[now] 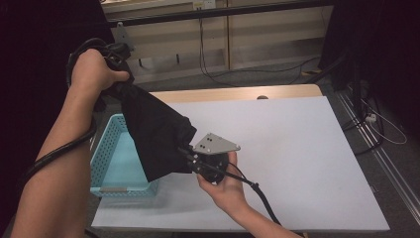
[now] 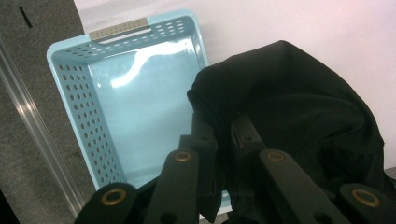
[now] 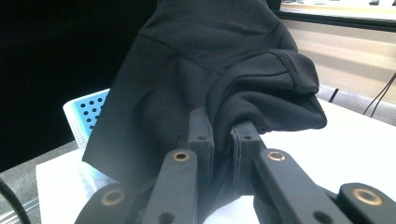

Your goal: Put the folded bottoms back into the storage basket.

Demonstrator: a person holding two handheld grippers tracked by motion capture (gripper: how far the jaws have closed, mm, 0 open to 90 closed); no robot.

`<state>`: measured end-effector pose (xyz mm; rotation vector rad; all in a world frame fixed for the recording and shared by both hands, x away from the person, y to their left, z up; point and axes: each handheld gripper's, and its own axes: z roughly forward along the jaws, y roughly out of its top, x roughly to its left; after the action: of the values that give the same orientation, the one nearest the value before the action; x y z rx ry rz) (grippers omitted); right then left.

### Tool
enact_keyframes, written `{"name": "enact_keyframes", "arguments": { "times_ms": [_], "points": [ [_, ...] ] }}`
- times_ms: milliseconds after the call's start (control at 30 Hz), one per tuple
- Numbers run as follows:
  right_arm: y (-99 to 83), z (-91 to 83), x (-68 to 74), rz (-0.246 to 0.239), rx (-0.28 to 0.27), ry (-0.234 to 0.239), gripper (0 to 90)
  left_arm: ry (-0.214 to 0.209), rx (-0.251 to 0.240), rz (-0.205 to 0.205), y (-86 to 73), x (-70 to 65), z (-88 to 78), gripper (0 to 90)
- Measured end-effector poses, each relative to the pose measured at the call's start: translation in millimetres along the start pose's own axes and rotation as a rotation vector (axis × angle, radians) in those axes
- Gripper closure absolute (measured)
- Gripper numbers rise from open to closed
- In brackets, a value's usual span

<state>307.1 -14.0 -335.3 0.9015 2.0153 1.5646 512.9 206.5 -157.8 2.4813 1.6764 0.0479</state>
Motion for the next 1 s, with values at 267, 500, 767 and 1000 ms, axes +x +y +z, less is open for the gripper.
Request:
{"name": "enact_keyframes", "arguments": {
  "times_ms": [267, 500, 767, 1000],
  "points": [
    [2.9, 7.4, 5.3, -0.009, 0.003, 0.008, 81.4, 0.004, -0.005, -0.013, -4.0, 8.4, -1.0, 82.8],
    [4.0, 14.7, 11.0, -0.009, 0.002, 0.021, 81.4, 0.007, -0.015, -0.022, -7.6, 16.1, -2.4, 82.8],
    [6.0, 22.6, 17.2, -0.015, 0.004, 0.033, 81.4, 0.009, -0.021, -0.028, -11.4, 25.4, -1.9, 82.8],
    [6.4, 30.4, 22.7, -0.015, 0.004, 0.044, 81.4, 0.014, -0.027, -0.035, -14.9, 31.9, -3.0, 82.8]
  ]
}}
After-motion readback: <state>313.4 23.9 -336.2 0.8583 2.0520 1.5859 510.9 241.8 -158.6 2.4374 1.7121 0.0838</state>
